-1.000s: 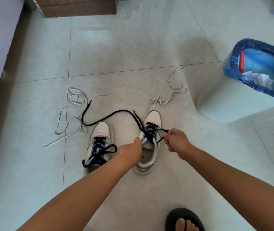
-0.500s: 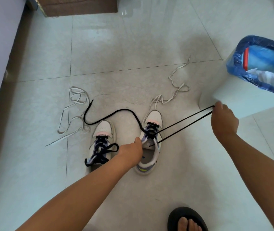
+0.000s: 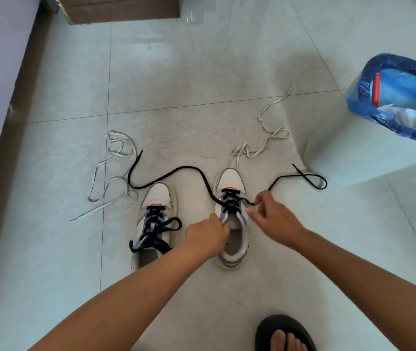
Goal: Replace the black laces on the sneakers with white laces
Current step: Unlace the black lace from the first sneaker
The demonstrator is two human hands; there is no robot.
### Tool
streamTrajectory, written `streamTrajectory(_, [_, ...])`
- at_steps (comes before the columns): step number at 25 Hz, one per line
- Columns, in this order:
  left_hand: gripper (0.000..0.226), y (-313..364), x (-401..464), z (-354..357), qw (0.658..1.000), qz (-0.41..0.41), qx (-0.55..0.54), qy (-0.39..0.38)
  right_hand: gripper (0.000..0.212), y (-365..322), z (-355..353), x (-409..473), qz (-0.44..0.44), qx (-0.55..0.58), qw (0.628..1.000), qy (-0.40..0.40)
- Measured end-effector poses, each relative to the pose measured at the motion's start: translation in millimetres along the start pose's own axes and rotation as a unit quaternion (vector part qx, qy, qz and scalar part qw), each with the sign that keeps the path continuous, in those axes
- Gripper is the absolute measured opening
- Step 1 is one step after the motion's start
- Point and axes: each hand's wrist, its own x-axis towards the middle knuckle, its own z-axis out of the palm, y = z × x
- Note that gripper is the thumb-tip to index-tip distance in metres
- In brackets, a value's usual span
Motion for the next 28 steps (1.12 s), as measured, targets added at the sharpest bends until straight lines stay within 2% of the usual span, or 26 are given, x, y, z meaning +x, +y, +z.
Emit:
streamTrajectory(3, [0.037, 6, 12, -9, 0.997, -0.005, -0.042, 0.06, 0.032, -17, 22, -5, -0.039, -0.062, 0.997, -0.032])
streamTrajectory(6, [0.034, 7, 15, -16, 0.995, 0.018, -0.062, 0.071, 0.034, -25, 23, 4, -0.049, -0.138, 0.989, -0.023])
streamTrajectory(16, [0.032, -27, 2, -12, 0.987, 0.058, -0.065, 0.138, 0.022, 24, -2, -16, -0.07, -0.073, 0.995, -0.013])
streamTrajectory(19, [0.023, -16, 1, -4, 0.984, 0.075, -0.099, 0.124, 0.017, 28, 3, -16, -0.059, -0.103, 0.993, -0.021])
streamTrajectory(21, [0.017, -2, 2, 0, 0.983, 0.079, -0.113, 0.12, 0.021, 22, 10, -13, -0.055, -0.103, 0.993, -0.025])
streamTrajectory(26, [0.027, 9, 20, -9, 0.953, -0.045, -0.294, 0.054, 0.025, 13, 13, -9, -0.057, -0.1, 0.993, -0.018])
streamTrajectory(28, [0.029, 8, 27, -15, 0.951, -0.045, -0.305, 0.025, 0.027, 13, 13, -9, -0.06, -0.107, 0.992, -0.02])
